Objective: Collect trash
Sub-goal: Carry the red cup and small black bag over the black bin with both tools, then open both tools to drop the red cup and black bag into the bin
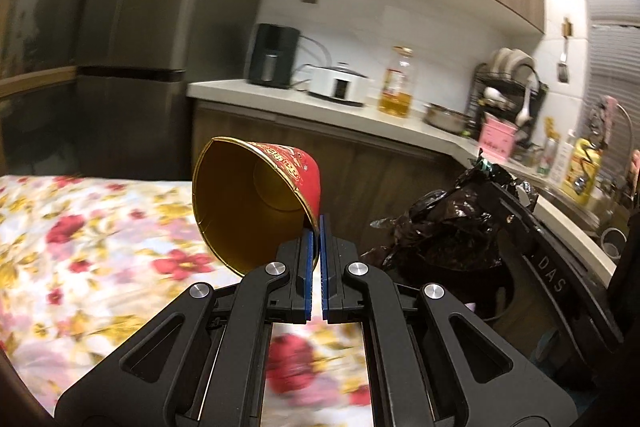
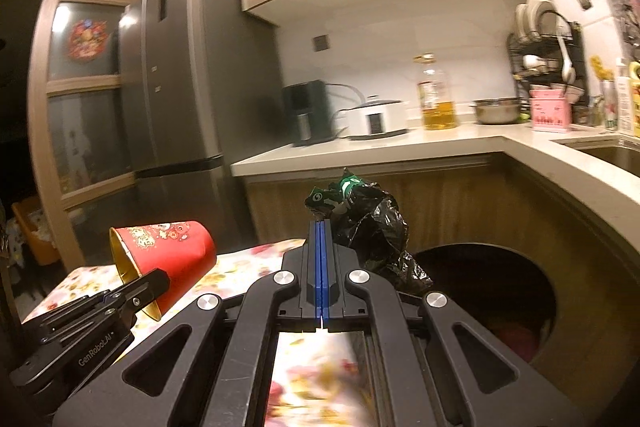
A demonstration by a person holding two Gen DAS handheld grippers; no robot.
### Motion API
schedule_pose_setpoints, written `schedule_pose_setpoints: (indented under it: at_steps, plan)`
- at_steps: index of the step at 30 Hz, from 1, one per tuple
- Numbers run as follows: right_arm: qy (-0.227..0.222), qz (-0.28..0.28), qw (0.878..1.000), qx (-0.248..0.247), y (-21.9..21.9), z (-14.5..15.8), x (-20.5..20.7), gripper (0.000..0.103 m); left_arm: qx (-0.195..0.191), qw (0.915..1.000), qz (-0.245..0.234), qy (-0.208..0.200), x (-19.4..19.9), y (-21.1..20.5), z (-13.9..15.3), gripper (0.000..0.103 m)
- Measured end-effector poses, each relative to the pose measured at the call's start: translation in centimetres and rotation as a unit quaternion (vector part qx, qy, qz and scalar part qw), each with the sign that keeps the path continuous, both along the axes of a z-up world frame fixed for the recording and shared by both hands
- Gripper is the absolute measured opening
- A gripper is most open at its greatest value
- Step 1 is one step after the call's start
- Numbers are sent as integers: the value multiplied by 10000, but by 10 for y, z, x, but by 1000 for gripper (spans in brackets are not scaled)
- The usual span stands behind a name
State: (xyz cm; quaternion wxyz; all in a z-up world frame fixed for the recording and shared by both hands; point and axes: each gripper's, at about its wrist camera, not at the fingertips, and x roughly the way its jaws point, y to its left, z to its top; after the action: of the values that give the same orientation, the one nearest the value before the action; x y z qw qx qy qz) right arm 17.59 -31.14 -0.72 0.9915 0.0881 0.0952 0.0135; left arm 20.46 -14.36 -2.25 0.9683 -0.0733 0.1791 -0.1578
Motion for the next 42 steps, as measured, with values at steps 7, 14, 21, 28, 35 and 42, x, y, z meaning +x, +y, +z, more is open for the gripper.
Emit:
schedule_pose_setpoints:
  at_steps: [7,14,21,28,35,42]
  plan:
    - [-2,-425,9991,40,-38,-2,-3,1,19,9988,-489,-48,9,-52,4,2]
    - [16,-720,9973,106,-65,-6,-6,1,144,9961,-872,-40,21,-93,2,2]
    - [78,-867,9961,169,-85,-13,-3,1,202,9933,-1134,95,31,-117,-9,2]
    - [133,-939,9953,196,-97,-17,1,1,298,9909,-1311,114,36,-135,-15,2]
    - [194,-962,9949,217,-103,-20,4,1,349,9889,-1430,187,43,-147,-20,2]
    - [291,-940,9948,271,-106,-25,9,1,403,9870,-1534,271,48,-155,-28,2]
